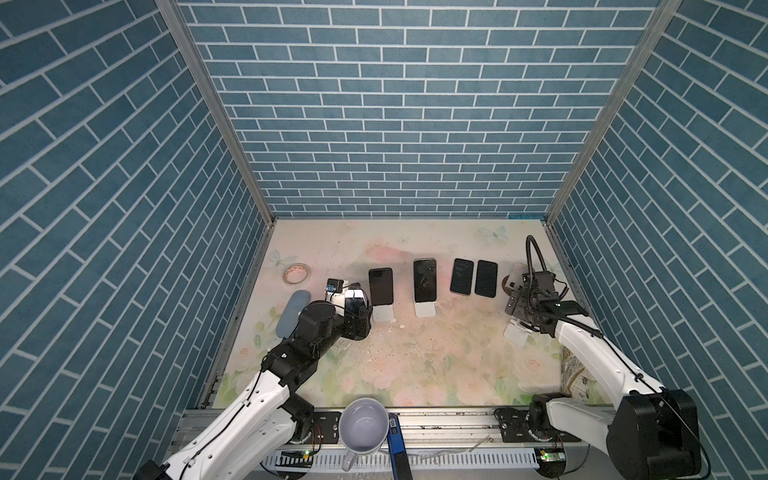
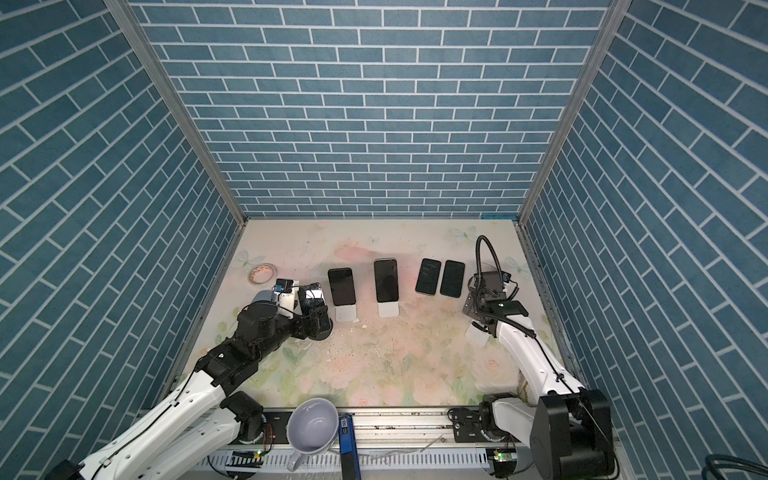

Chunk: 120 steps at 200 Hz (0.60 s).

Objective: Remove the phone from the phone stand
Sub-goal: 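Lower the held white stand onto the table near the wall, then open the right gripper and move it above the two flat phones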

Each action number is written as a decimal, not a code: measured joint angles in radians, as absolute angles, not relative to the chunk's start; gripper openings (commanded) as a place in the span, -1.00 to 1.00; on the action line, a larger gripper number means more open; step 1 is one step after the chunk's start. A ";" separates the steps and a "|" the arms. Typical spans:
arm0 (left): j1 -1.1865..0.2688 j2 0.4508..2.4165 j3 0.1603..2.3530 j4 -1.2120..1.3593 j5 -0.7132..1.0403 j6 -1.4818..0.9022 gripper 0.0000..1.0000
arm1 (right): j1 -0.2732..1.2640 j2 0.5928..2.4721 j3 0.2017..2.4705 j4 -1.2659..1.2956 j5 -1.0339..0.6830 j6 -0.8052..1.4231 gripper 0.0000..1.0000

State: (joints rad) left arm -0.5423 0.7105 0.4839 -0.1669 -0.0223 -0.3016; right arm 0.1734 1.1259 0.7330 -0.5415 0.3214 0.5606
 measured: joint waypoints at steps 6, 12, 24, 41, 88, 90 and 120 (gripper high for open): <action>-0.542 0.707 0.484 -0.168 -0.022 -0.302 0.99 | 0.173 1.116 0.742 -0.551 0.321 0.560 0.97; -0.542 0.704 0.484 -0.169 -0.023 -0.302 0.99 | 0.173 1.105 0.750 -0.557 0.321 0.560 0.98; -0.542 0.696 0.484 -0.169 -0.023 -0.302 0.99 | 0.173 1.076 0.766 -0.562 0.321 0.559 0.97; -0.542 0.688 0.484 -0.169 -0.023 -0.302 0.99 | 0.174 1.031 0.790 -0.565 0.318 0.549 0.97; -0.542 0.687 0.484 -0.173 -0.023 -0.302 0.99 | 0.197 0.960 0.858 -0.561 0.269 0.491 0.98; -0.542 0.687 0.484 -0.174 -0.023 -0.302 0.99 | 0.199 0.960 0.861 -0.561 0.266 0.489 0.97; -0.542 0.687 0.489 -0.183 -0.023 -0.302 0.99 | 0.236 0.968 0.892 -0.560 0.242 0.467 0.98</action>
